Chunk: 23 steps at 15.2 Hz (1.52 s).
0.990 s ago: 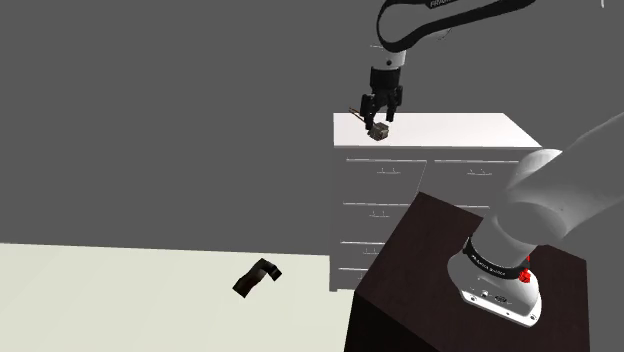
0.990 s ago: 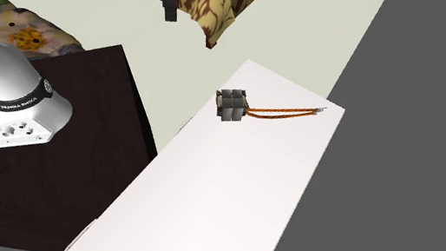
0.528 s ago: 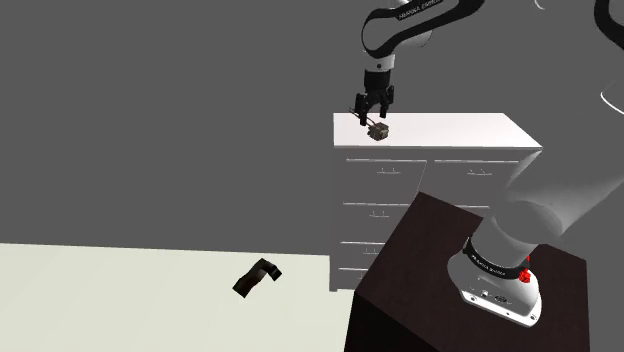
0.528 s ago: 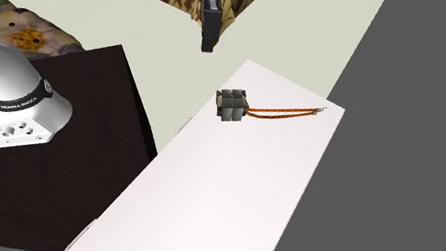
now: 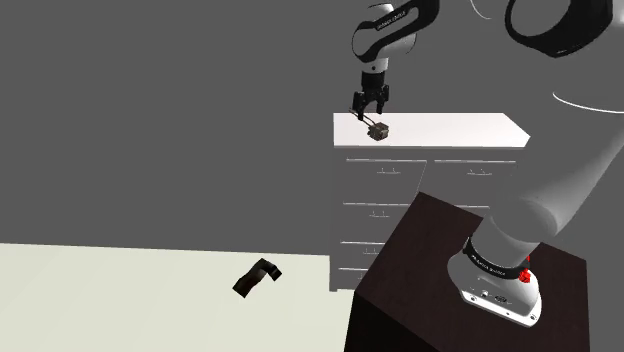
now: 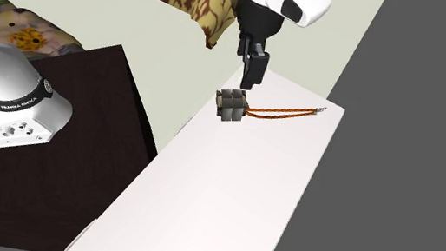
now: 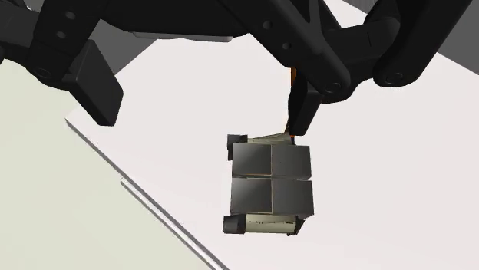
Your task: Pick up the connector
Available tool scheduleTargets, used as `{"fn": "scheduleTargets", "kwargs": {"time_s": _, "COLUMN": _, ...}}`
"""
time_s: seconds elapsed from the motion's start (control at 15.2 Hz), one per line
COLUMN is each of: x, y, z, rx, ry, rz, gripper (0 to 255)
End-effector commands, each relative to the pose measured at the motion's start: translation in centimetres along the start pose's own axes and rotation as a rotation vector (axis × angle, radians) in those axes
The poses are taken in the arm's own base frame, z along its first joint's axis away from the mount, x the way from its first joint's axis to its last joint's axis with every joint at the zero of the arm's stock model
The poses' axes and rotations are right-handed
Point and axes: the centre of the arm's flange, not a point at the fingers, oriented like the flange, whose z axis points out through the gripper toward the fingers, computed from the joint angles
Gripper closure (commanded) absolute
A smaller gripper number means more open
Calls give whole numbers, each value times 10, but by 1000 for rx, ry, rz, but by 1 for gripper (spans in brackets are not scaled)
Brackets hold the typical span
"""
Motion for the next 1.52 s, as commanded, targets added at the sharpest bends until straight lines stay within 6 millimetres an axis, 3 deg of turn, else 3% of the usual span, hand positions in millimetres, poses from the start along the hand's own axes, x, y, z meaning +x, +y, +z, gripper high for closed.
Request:
{"fn": "scheduleTargets", "kwargs": {"time_s": 0.0, "x": 18, "y": 16, "z": 6, "rx": -4, "ry": 2, "rz": 12, "gripper": 0}}
{"fn": "scheduleTargets", "kwargs": {"time_s": 0.33, "x": 66, "y": 57, "z": 21, "rx": -14, "ry": 7, "rz": 42, "gripper": 0}}
{"fn": "scheduleTargets", "kwargs": {"time_s": 0.86, "x": 72, "y": 59, "z": 62, "rx": -14, "ry": 7, "rz": 43, "gripper": 0}}
{"fn": "scheduleTargets", "kwargs": {"time_s": 0.99, "x": 72, "y": 59, "z": 62, "rx": -14, "ry": 7, "rz": 43, "gripper": 0}}
{"fn": "scheduleTargets", "kwargs": {"time_s": 1.06, "x": 72, "y": 60, "z": 61, "rx": -14, "ry": 7, "rz": 43, "gripper": 255}}
{"fn": "scheduleTargets", "kwargs": {"time_s": 1.45, "x": 72, "y": 60, "z": 61, "rx": -14, "ry": 7, "rz": 43, "gripper": 255}}
